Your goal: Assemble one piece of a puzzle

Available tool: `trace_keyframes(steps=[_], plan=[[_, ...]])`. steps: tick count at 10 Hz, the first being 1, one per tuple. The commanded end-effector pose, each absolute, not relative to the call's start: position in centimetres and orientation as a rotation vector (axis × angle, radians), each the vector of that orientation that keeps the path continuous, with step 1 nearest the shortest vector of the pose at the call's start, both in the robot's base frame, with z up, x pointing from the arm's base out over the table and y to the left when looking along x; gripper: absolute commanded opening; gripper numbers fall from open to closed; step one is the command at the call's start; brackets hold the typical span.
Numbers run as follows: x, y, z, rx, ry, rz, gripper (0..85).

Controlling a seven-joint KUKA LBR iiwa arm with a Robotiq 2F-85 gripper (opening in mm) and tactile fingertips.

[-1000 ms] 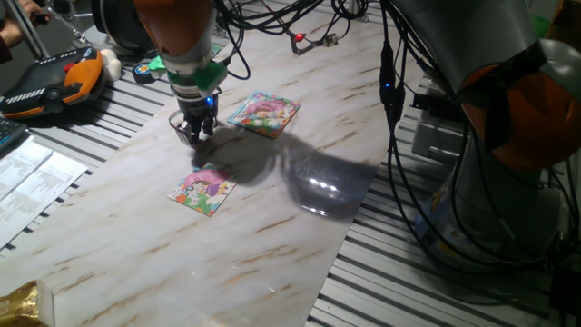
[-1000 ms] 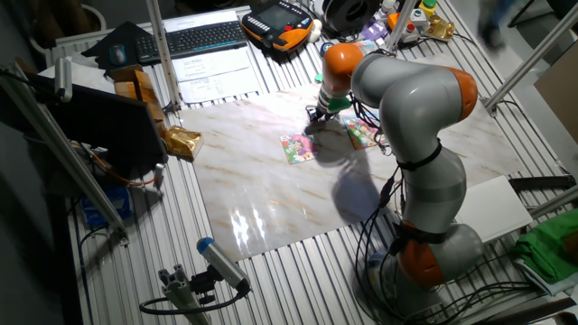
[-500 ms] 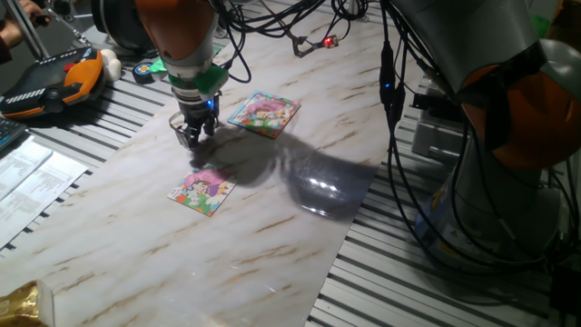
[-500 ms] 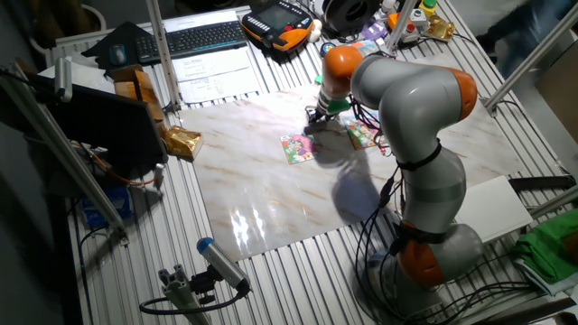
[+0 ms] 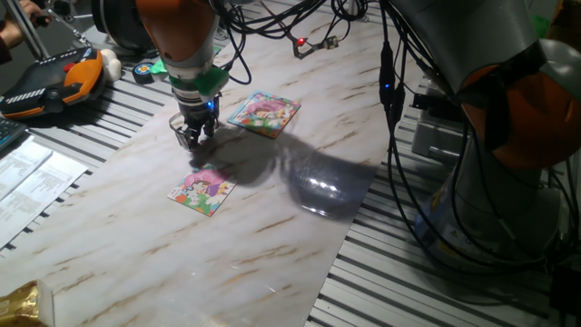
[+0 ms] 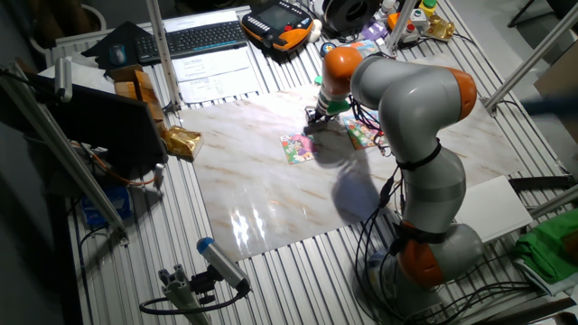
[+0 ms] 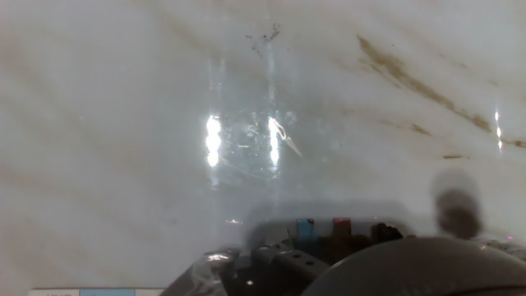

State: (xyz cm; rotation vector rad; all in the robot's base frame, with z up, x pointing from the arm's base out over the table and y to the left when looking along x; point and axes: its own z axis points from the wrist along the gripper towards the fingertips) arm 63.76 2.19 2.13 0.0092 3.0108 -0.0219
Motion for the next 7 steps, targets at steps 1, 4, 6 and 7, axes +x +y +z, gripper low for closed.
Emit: trace_keyframes(steps=[1,4,6,7], plan=[[63.78,2.18,2.08,0.009,3.011,-0.022,59.0],[63.8,2.18,1.89,0.009,3.009,-0.02,59.3],[63.85,2.22,1.72,0.008,3.009,-0.01,59.3],[63.85,2.25,1.59,0.005,3.008,-0.008,59.3]])
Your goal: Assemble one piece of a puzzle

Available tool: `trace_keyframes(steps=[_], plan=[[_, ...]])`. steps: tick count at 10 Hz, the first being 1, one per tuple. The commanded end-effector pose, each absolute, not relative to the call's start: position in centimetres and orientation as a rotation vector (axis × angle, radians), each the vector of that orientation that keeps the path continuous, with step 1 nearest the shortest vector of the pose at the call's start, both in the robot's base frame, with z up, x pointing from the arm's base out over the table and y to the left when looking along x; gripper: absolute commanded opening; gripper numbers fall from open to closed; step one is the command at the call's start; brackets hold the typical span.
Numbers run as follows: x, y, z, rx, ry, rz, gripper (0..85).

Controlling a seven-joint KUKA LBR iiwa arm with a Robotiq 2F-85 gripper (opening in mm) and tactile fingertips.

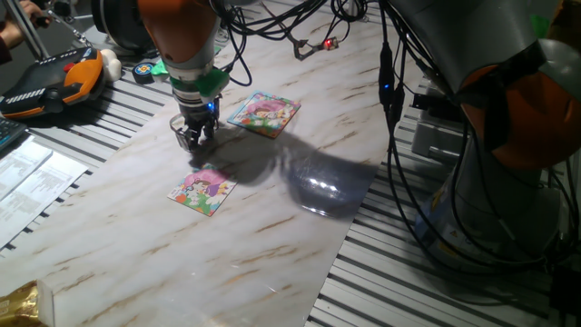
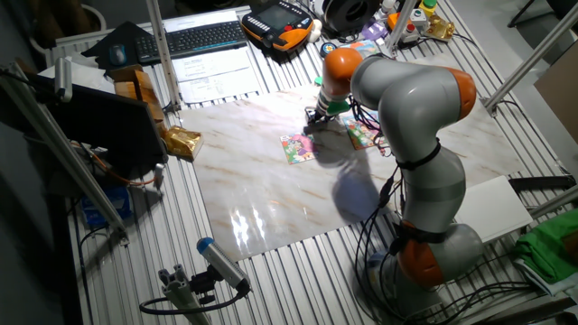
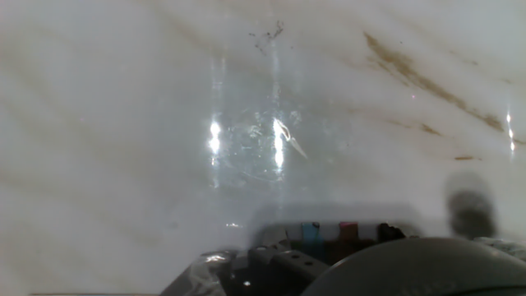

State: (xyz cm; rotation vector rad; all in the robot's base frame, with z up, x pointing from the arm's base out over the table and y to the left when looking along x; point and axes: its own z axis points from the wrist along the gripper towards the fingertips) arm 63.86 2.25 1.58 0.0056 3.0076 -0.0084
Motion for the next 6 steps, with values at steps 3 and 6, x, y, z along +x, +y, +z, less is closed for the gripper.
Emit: trace_keyframes(steps=[3,6], plan=[[63.83,2.29,1.47,0.003,3.006,-0.006,59.3],[63.82,2.34,1.33,0.004,3.006,0.003,57.7]])
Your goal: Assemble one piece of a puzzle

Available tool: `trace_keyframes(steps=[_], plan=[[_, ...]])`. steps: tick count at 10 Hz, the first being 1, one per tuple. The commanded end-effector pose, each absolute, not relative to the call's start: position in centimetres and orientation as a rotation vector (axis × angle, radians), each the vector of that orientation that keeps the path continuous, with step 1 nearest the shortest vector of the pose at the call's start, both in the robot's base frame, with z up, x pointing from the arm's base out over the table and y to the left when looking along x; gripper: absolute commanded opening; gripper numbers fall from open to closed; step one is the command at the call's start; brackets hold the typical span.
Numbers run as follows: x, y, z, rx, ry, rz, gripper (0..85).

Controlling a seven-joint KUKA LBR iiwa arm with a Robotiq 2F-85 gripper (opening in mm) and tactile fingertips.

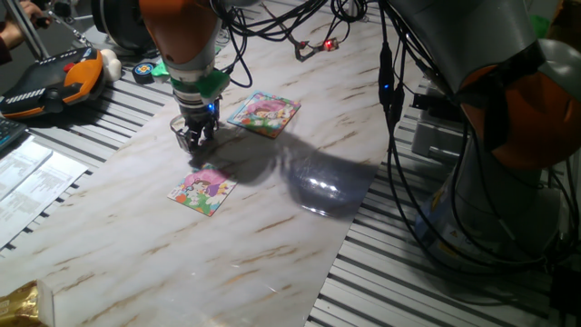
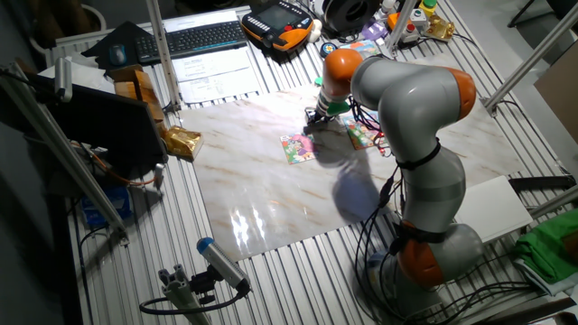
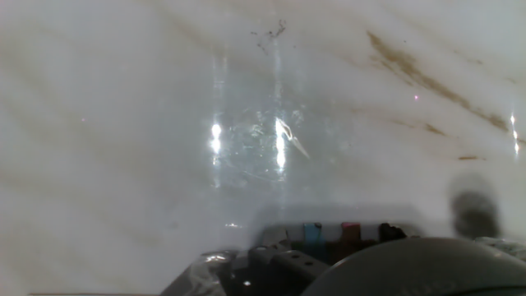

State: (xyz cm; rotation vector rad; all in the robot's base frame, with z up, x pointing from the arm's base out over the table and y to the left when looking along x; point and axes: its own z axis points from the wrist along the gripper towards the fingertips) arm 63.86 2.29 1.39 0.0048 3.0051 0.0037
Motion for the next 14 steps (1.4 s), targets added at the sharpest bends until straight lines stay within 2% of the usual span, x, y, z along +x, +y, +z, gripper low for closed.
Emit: trace_keyframes(steps=[1,3,6,11,14], plan=[[63.8,2.4,1.3,0.004,3.006,0.005,55.3],[63.8,2.3,1.3,-0.005,3.008,0.005,45.0],[63.8,2.3,1.7,-0.01,3.014,-0.002,35.3],[63.8,2.1,2.7,-0.018,3.025,-0.021,34.0],[63.8,1.4,4.9,0.007,3.038,-0.034,34.0]])
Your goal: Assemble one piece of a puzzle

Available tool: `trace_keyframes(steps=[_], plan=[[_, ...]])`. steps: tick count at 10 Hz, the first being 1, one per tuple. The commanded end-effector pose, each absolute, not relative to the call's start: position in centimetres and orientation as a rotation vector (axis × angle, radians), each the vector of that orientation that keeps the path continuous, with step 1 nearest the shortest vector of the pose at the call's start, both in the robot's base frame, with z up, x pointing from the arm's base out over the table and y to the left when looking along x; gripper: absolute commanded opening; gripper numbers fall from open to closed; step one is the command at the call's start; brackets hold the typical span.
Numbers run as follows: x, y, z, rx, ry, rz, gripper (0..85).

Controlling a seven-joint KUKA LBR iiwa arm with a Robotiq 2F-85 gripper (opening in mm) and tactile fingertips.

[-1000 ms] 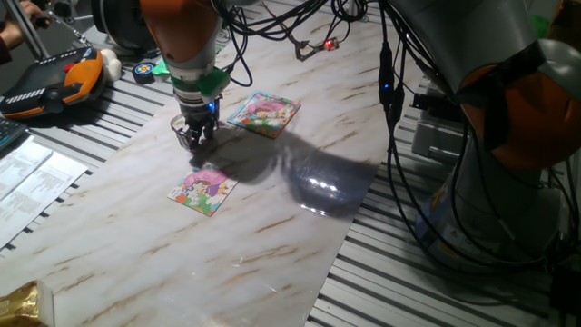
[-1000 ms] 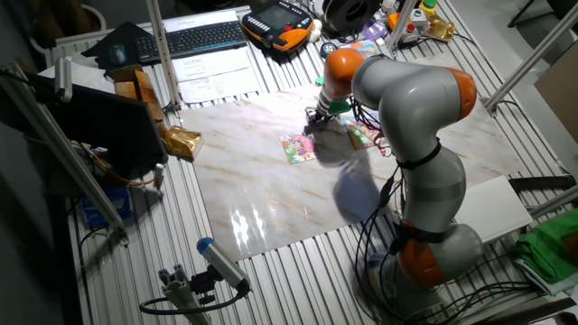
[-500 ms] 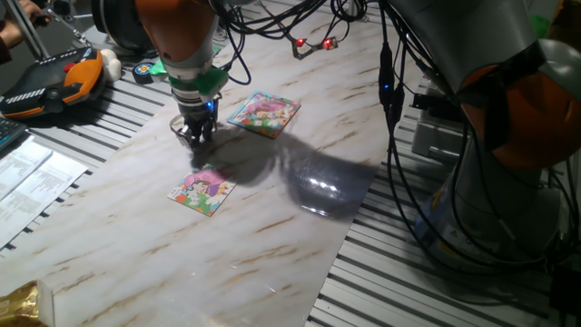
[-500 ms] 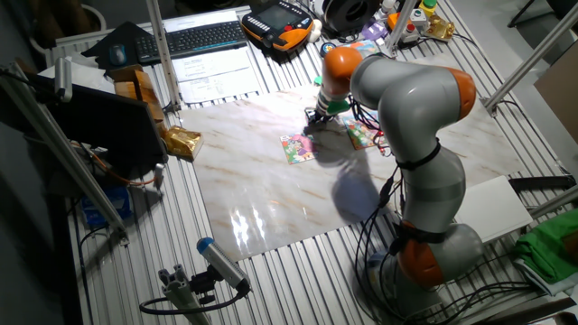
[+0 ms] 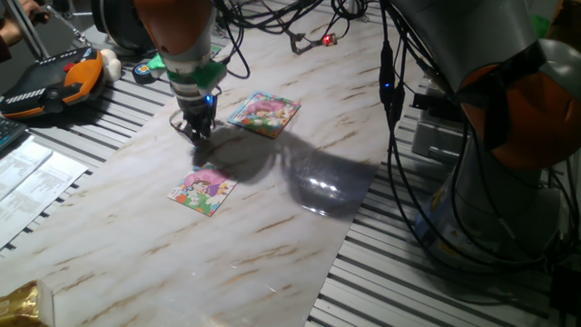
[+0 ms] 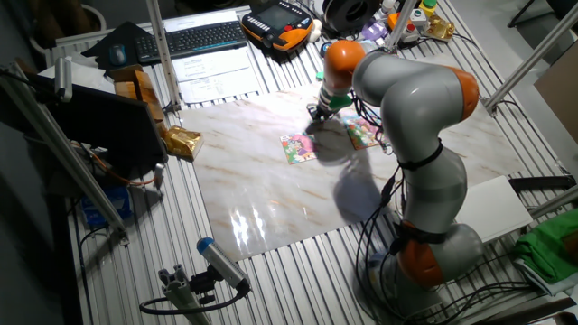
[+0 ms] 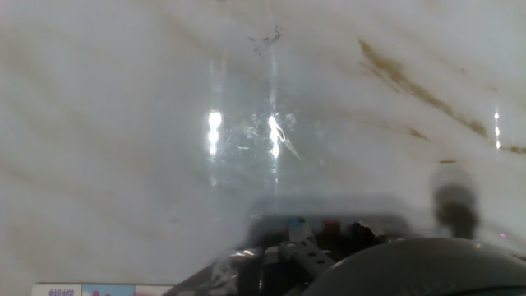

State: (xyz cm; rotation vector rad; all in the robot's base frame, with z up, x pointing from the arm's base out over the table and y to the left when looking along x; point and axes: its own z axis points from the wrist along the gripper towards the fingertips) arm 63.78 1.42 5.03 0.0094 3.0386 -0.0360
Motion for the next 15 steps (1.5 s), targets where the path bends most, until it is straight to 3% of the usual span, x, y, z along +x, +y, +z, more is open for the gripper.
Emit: trace_keyframes(steps=[1,4,7,15], plan=[[63.6,1.3,5.9,0.023,3.041,-0.036,33.3],[63.0,1.4,7.6,0.035,3.044,-0.04,23.3],[62.3,1.5,8.6,0.062,3.053,-0.013,1.3],[62.3,0.7,9.2,0.133,3.032,-0.011,0.7]])
